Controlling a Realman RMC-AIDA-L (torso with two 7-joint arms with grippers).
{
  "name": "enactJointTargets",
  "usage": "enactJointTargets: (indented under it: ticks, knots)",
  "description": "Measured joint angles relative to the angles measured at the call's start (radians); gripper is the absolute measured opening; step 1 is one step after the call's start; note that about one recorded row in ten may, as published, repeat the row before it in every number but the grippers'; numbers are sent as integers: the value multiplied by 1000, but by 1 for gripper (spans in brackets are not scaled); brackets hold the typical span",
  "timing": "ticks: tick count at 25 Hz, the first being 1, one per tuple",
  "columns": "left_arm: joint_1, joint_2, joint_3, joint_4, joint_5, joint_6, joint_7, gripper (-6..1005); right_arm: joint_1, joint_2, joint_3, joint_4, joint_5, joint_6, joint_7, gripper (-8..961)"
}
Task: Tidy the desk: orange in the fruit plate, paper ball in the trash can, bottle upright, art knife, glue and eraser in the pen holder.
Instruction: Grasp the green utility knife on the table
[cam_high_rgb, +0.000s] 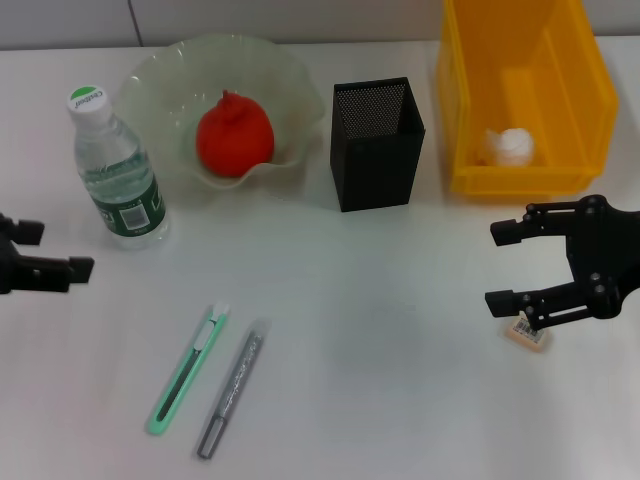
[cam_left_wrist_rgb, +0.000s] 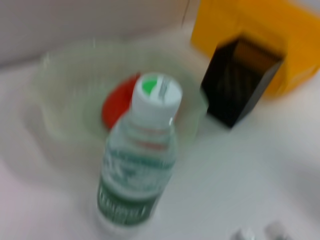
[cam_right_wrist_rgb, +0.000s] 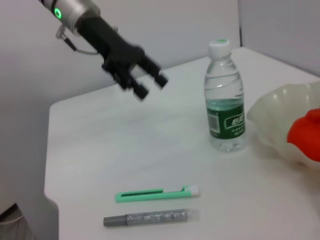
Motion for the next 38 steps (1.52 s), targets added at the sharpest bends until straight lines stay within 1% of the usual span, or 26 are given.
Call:
enactJointTargets:
  ticks: [5,9,14,17,18,23,29,32,34,38]
  knots:
    - [-71,0,188,59,230,6,-210,837,-9,0,10,30,1,9,-43,842]
    - [-147,0,327,53,339,11,-356,835,-3,0,10,53,1,14,-85,842]
    - [-224,-4,514,43,430,18,-531,834,-3,0,32,71,6,15,-155,842]
    - [-243,-8,576,35,442,10,-604,833,1,-1,52,110,21,15,-198,842]
    - [-251,-8,616,29,448,-6,-647,832,2,-1,58,120,25,15,-211,843]
    - [-259,-10,681,-12,441,-60,-684,830,6,-1,71,131,34,11,-235,843]
    - [-261,-10,697,-95,389,-118,-684,828,0,-1,70,131,39,1,-242,842]
    - [-261,-10,715,-105,388,-139,-684,827,-5,0,70,132,39,2,-242,842]
    - [-259,-10,748,-112,395,-168,-684,827,-7,1,70,133,39,3,-240,842]
    - [-263,-10,778,-133,400,-190,-683,825,-8,1,70,133,39,3,-237,842]
